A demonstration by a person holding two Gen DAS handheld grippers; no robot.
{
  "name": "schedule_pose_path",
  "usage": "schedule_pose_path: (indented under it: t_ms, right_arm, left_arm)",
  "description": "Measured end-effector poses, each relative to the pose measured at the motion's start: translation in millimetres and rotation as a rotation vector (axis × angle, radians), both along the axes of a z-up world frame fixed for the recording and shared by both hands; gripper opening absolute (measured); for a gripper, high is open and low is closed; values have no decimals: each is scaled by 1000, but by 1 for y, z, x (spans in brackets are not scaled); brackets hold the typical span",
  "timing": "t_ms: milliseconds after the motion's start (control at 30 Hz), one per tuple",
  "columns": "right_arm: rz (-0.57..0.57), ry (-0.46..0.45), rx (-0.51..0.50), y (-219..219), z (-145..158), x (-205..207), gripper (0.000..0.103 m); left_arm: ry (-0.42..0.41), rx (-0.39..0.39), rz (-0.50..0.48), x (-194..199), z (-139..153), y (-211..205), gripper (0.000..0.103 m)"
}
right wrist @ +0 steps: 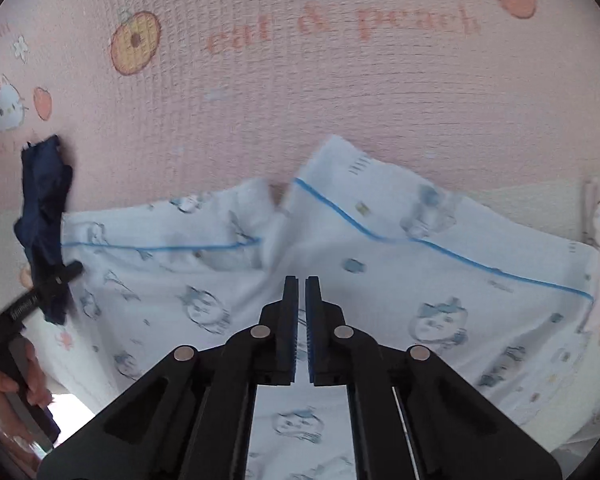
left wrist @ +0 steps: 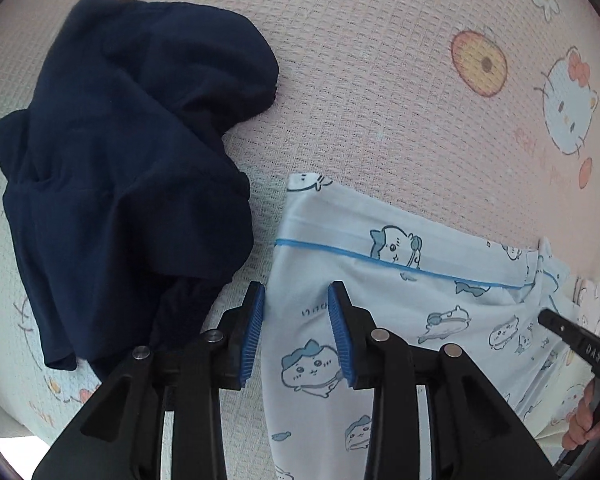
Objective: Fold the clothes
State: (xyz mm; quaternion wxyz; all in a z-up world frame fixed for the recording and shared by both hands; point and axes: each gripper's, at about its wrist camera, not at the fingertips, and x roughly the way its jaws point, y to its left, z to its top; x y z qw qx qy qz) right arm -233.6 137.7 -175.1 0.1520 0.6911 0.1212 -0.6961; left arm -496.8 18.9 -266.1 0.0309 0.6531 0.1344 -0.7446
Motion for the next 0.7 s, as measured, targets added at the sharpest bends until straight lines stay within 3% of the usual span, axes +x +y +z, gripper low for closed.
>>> schedule_pose_path:
  t_ms: [67,167,200,267,300,367,500,533,567,600,700]
  right_arm:
    - [-12,-3,28,10,-1,1,1]
    - [-22,-34,-26,-2,0,-2,5]
    - [-26,-45,-45,-6,0,-3,10]
    - [-33,-66,-82,-15,0,-5,37]
    - [-36,-76,-100,-19,0,-6,39]
    - [-65,-99,-99,-31,-9,-9,40]
    - [-252,-116,-31,-28,-25,-14,40]
    - [-255,-102,-13,-31,-23,-12,37]
    - [-256,-88,4,-35,-21,-10,18]
    - [-237,-81,0,-39,-19,-7,11]
    - [-199,-80,-25,-39,-13,-1,5]
  left_arm:
    - [2,18,29,1,-1,-6,37]
    - [9,37,50,7,2,-12,38]
    - [11,30,47,9,2,-12,39]
    - [7,23,42,13,2,-14,40]
    - [3,20,40,15,2,-14,40]
    - [-4,17,45,20,1,-15,40]
    - [-1,8,68,28,2,-14,40]
    - [2,4,76,30,3,-14,40]
    - [5,4,86,31,4,-14,40]
    - [7,13,100,31,5,-13,40]
    - [15,41,138,31,7,-13,40]
